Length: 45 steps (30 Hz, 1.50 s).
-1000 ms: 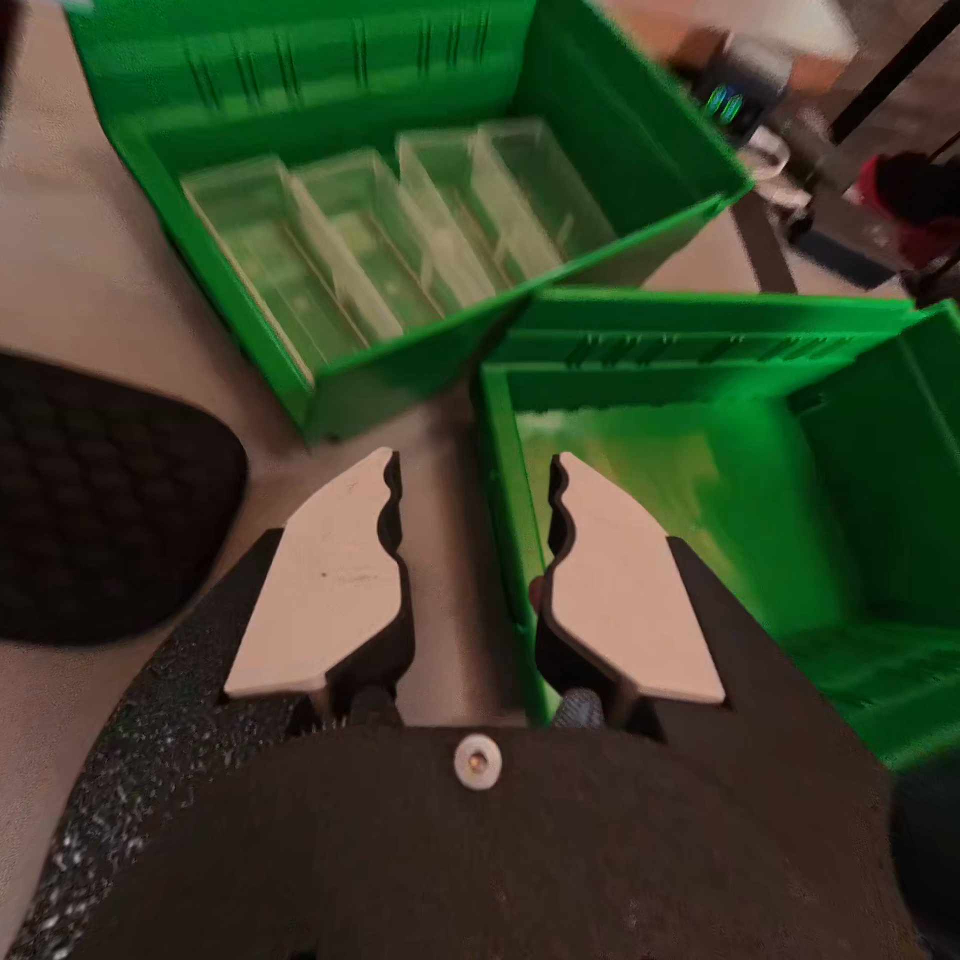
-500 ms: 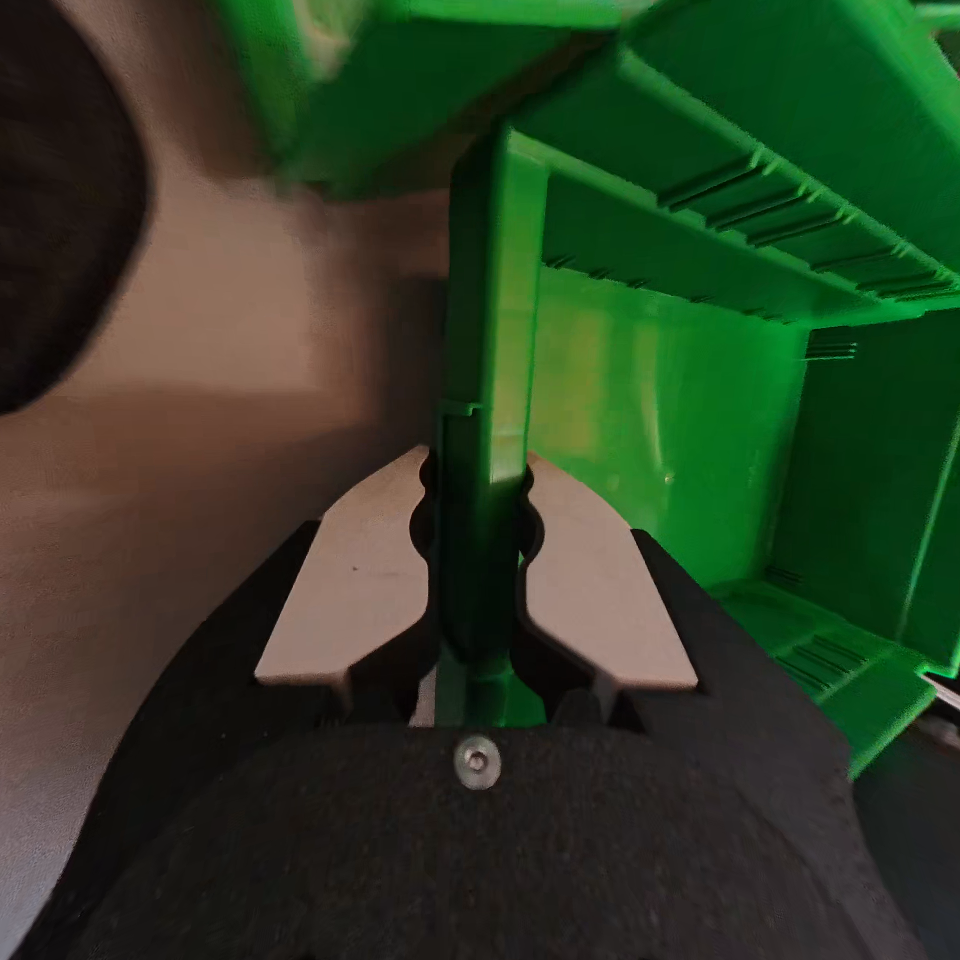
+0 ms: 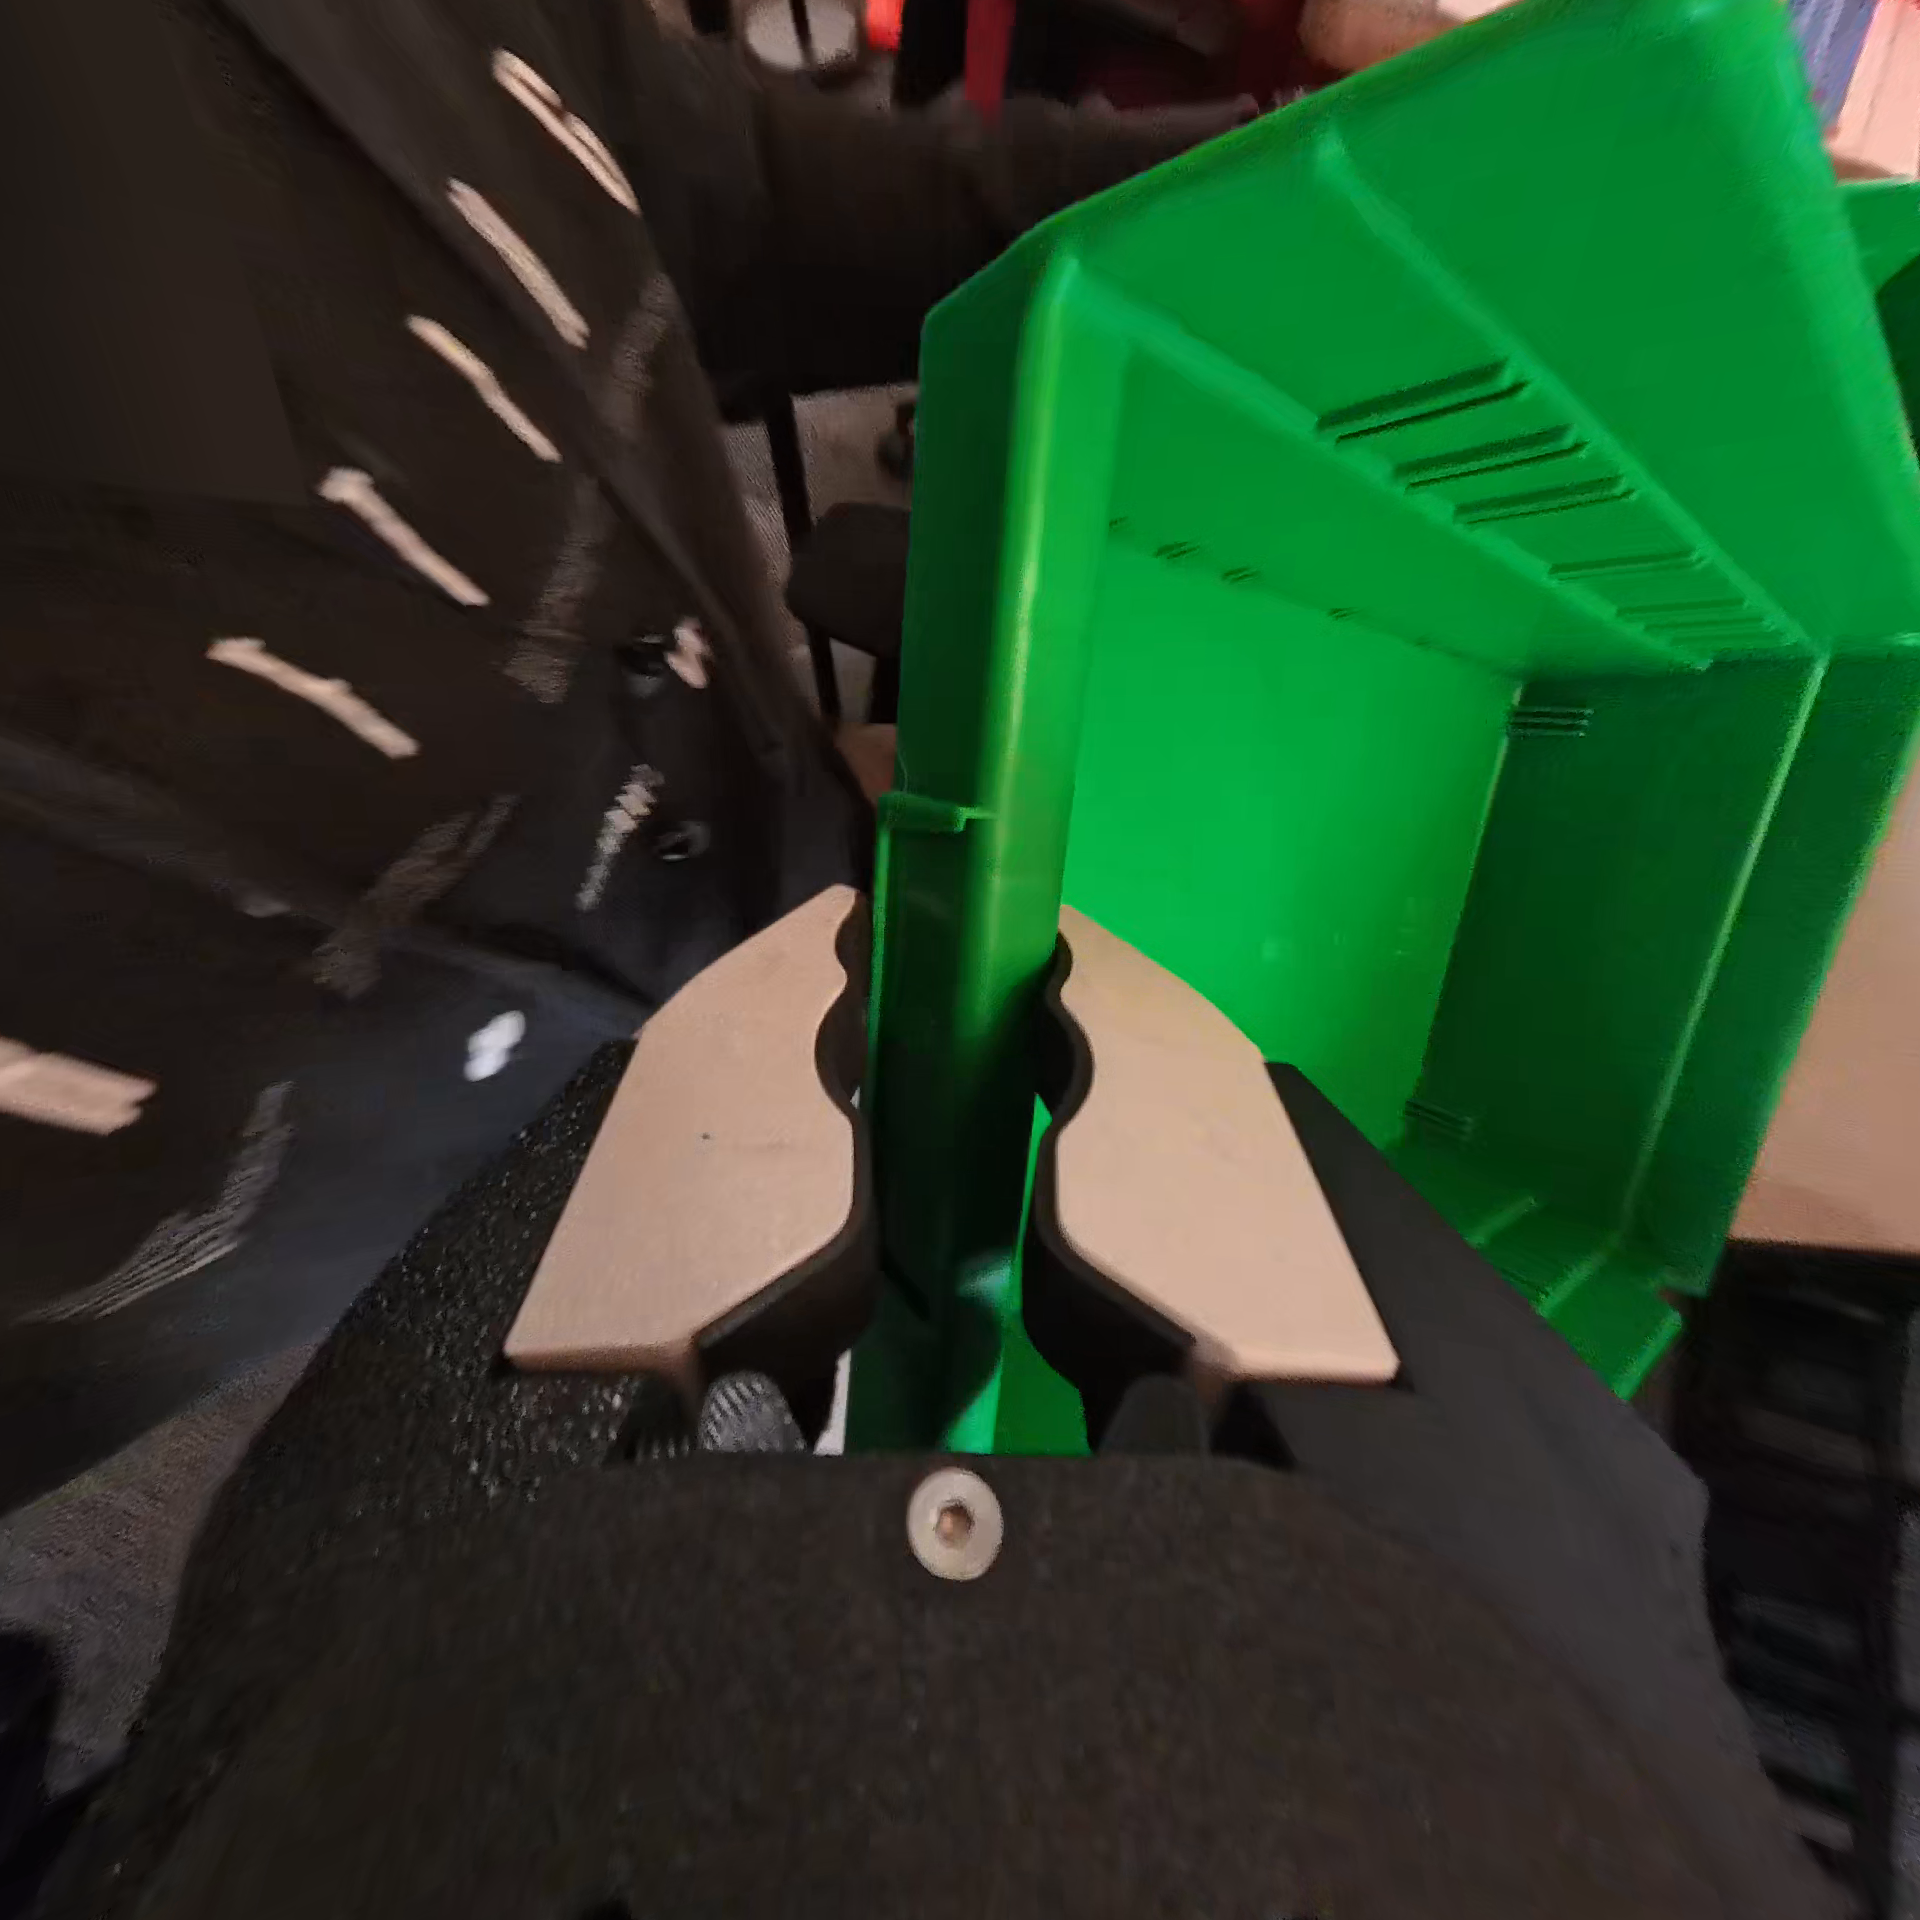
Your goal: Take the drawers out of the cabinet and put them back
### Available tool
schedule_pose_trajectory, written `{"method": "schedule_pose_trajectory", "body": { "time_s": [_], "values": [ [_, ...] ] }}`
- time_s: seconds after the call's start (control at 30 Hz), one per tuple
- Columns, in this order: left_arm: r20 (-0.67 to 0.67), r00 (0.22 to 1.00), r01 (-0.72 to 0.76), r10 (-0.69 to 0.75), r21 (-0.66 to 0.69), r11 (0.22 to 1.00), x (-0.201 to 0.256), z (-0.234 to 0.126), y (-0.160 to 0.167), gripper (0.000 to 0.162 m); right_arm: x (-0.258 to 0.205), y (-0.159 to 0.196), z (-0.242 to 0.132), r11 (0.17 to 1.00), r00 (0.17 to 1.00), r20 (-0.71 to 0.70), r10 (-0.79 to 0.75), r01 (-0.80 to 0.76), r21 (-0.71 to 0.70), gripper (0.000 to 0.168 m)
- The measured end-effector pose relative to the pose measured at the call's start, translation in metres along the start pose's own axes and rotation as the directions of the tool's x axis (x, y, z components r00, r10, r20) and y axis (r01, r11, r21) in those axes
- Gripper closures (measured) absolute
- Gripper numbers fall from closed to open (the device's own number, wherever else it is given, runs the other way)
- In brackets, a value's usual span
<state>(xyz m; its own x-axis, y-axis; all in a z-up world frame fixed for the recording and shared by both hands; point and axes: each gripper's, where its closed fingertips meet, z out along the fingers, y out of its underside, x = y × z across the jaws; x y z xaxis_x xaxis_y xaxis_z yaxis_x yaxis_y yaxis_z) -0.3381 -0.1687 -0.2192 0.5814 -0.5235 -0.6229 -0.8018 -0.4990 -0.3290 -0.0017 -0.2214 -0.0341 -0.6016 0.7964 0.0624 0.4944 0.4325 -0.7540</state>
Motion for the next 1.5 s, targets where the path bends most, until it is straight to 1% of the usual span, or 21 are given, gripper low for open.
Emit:
{"method": "schedule_pose_trajectory", "body": {
  "time_s": [0.07,0.17,0.23,0.3,0.4,0.47,0.57,0.63,0.7,0.77,0.97,1.1,1.17,1.2,1.27,1.37,1.4,1.43,1.5],
  "values": [
    [0.000,1.000,-0.005,0.005,0.006,1.000,-0.001,0.004,-0.006,0.130,-0.020,0.008,-0.028,0.998,0.999,-0.018,0.045,-0.044,0.051,0.140],
    [-0.006,1.000,-0.026,0.026,0.030,0.999,0.000,0.009,-0.019,0.130,-0.041,0.026,-0.064,0.995,0.987,-0.137,0.082,-0.072,0.075,0.140],
    [-0.015,0.999,-0.047,0.047,0.051,0.998,0.001,0.013,-0.031,0.130,-0.058,0.038,-0.081,0.993,0.973,-0.204,0.111,-0.100,0.066,0.140],
    [-0.025,0.997,-0.071,0.073,0.074,0.995,0.003,0.018,-0.044,0.130,-0.068,0.052,-0.093,0.991,0.945,-0.297,0.133,-0.133,0.021,0.140],
    [-0.037,0.993,-0.107,0.111,0.112,0.988,0.003,0.027,-0.064,0.130,-0.072,0.071,-0.113,0.983,0.882,-0.444,0.156,-0.184,-0.020,0.139],
    [-0.042,0.990,-0.128,0.135,0.136,0.982,0.002,0.034,-0.078,0.129,-0.066,0.088,-0.127,0.968,0.816,-0.553,0.169,-0.242,-0.061,0.138],
    [-0.049,0.986,-0.151,0.161,0.160,0.975,0.000,0.045,-0.096,0.129,-0.045,0.131,-0.144,0.919,0.713,-0.689,0.131,-0.348,-0.185,0.139],
    [-0.049,0.984,-0.162,0.172,0.172,0.972,-0.003,0.052,-0.107,0.129,-0.027,0.168,-0.150,0.864,0.667,-0.738,0.109,-0.430,-0.261,0.139],
    [-0.049,0.983,-0.168,0.179,0.180,0.969,-0.007,0.059,-0.115,0.129,-0.008,0.208,-0.153,0.808,0.648,-0.756,0.095,-0.494,-0.322,0.139],
    [-0.048,0.983,-0.167,0.179,0.184,0.969,-0.011,0.066,-0.121,0.129,0.013,0.245,-0.153,0.775,0.646,-0.760,0.076,-0.518,-0.363,0.138],
    [-0.058,0.983,-0.163,0.176,0.180,0.970,-0.023,0.082,-0.132,0.129,0.084,0.334,-0.159,0.753,0.647,-0.750,-0.140,-0.422,-0.505,0.138],
    [-0.070,0.982,-0.162,0.176,0.172,0.972,-0.032,0.092,-0.136,0.129,0.122,0.381,-0.164,0.719,0.637,-0.723,-0.267,-0.368,-0.590,0.138],
    [-0.075,0.982,-0.160,0.174,0.172,0.972,-0.037,0.098,-0.139,0.130,0.140,0.396,-0.171,0.714,0.620,-0.725,-0.301,-0.357,-0.602,0.138],
    [-0.078,0.982,-0.159,0.174,0.172,0.972,-0.040,0.101,-0.141,0.130,0.149,0.400,-0.175,0.725,0.611,-0.739,-0.283,-0.368,-0.583,0.138],
    [-0.087,0.981,-0.156,0.173,0.173,0.973,-0.046,0.108,-0.145,0.130,0.163,0.410,-0.186,0.701,0.610,-0.735,-0.295,-0.385,-0.601,0.138],
    [-0.107,0.980,-0.145,0.165,0.170,0.975,-0.054,0.119,-0.151,0.129,0.180,0.425,-0.202,0.658,0.588,-0.755,-0.290,-0.451,-0.603,0.137],
    [-0.116,0.980,-0.140,0.160,0.167,0.976,-0.056,0.121,-0.152,0.129,0.183,0.429,-0.209,0.635,0.573,-0.767,-0.287,-0.485,-0.601,0.131],
    [-0.122,0.980,-0.139,0.159,0.161,0.977,-0.059,0.124,-0.153,0.129,0.185,0.429,-0.214,0.640,0.552,-0.794,-0.255,-0.520,-0.567,0.122],
    [-0.120,0.979,-0.143,0.163,0.155,0.977,-0.063,0.129,-0.155,0.129,0.181,0.419,-0.215,0.693,0.508,-0.858,-0.080,-0.590,-0.414,0.106]
  ]
}}
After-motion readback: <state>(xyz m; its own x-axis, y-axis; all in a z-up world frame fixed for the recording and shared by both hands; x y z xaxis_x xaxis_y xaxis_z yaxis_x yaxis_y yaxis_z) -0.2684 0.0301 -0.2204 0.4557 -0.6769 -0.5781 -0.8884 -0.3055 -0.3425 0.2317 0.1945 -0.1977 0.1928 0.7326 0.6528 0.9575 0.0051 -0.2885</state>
